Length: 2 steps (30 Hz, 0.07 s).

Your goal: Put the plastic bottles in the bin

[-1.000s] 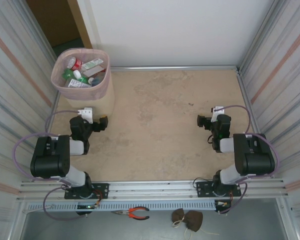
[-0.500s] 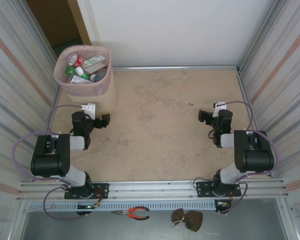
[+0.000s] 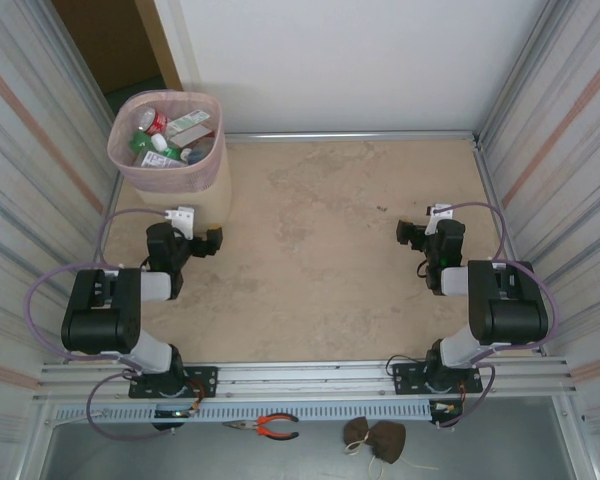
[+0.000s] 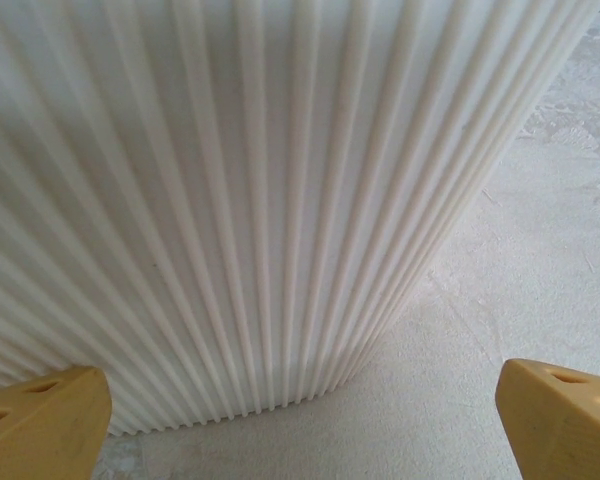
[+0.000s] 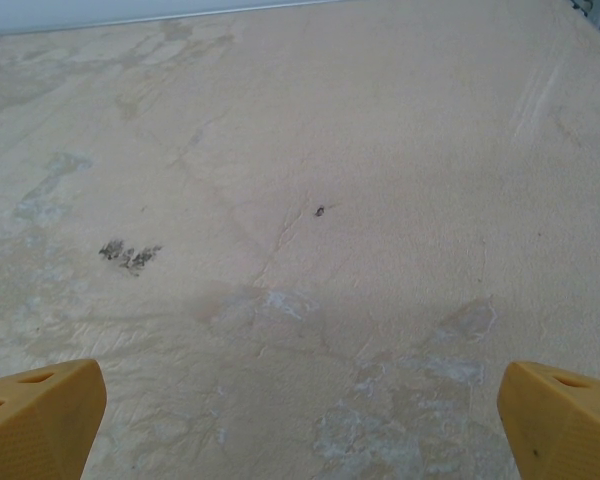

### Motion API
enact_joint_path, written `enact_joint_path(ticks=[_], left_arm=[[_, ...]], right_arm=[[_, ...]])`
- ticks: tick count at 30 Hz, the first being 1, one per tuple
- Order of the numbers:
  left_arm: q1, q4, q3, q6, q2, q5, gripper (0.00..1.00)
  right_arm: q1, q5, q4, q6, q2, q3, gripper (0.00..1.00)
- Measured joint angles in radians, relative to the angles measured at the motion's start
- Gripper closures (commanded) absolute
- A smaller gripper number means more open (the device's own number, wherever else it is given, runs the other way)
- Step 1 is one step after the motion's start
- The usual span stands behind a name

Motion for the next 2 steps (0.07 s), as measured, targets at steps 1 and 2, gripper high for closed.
enact_joint_path(ticks=[1, 2], left_arm=[[0.0, -0.002, 0.0, 0.0, 0.0, -0.003, 0.01], [0.0, -0.003, 0.0, 0.0, 0.0, -0.005, 0.01]], right_arm=[[0.0, 0.0, 0.0, 0.0, 0.0, 0.0, 0.01], [0.0, 0.0, 0.0, 0.0, 0.0, 0.0, 0.01]])
